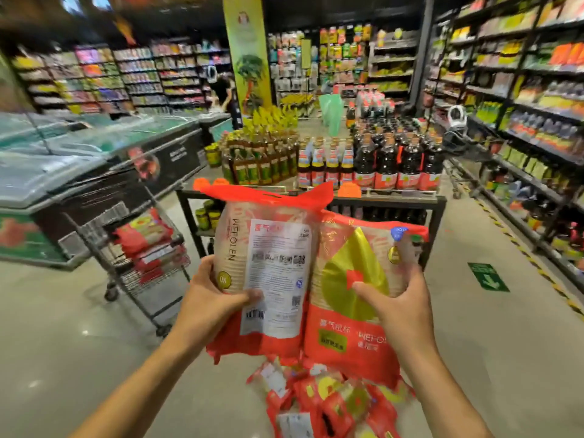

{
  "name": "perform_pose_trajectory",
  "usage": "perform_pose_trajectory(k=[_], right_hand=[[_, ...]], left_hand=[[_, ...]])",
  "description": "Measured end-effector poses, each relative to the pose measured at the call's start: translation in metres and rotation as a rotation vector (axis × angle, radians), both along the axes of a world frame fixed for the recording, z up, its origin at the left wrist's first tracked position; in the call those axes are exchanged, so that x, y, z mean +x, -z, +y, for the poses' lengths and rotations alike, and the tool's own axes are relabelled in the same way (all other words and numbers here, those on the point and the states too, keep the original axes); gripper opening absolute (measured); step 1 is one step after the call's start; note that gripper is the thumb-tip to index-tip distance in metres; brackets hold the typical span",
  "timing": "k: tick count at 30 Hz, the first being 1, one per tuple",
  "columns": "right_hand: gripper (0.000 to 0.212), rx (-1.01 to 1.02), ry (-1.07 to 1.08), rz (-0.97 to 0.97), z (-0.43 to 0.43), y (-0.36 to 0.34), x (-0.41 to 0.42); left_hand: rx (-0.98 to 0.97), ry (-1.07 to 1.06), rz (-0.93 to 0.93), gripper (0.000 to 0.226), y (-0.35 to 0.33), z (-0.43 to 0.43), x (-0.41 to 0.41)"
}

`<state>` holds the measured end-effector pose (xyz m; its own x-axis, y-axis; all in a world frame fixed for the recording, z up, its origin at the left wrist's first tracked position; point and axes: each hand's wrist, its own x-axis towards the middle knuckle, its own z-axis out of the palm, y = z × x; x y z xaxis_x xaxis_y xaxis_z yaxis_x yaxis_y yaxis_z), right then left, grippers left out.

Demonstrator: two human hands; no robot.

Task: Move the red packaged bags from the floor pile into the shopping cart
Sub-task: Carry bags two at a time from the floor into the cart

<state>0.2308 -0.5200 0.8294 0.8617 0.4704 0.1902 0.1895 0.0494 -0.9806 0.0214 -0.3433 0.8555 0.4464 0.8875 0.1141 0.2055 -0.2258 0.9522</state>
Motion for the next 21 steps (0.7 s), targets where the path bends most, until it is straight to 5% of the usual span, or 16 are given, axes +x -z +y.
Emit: perform_pose_trajectory(k=[11, 21], right_hand=[[0.075, 0.067, -0.414, -0.001, 0.126, -0.022, -0.150], [0.063, 0.061, -0.684, 0.066, 0.250, -0.032, -0.345]], left_hand=[[0.069, -0.432, 0.033, 0.070, -0.018, 0.029, -0.206], [0.075, -0.608, 0.011, 0.072, -0.014, 0.099, -0.412]])
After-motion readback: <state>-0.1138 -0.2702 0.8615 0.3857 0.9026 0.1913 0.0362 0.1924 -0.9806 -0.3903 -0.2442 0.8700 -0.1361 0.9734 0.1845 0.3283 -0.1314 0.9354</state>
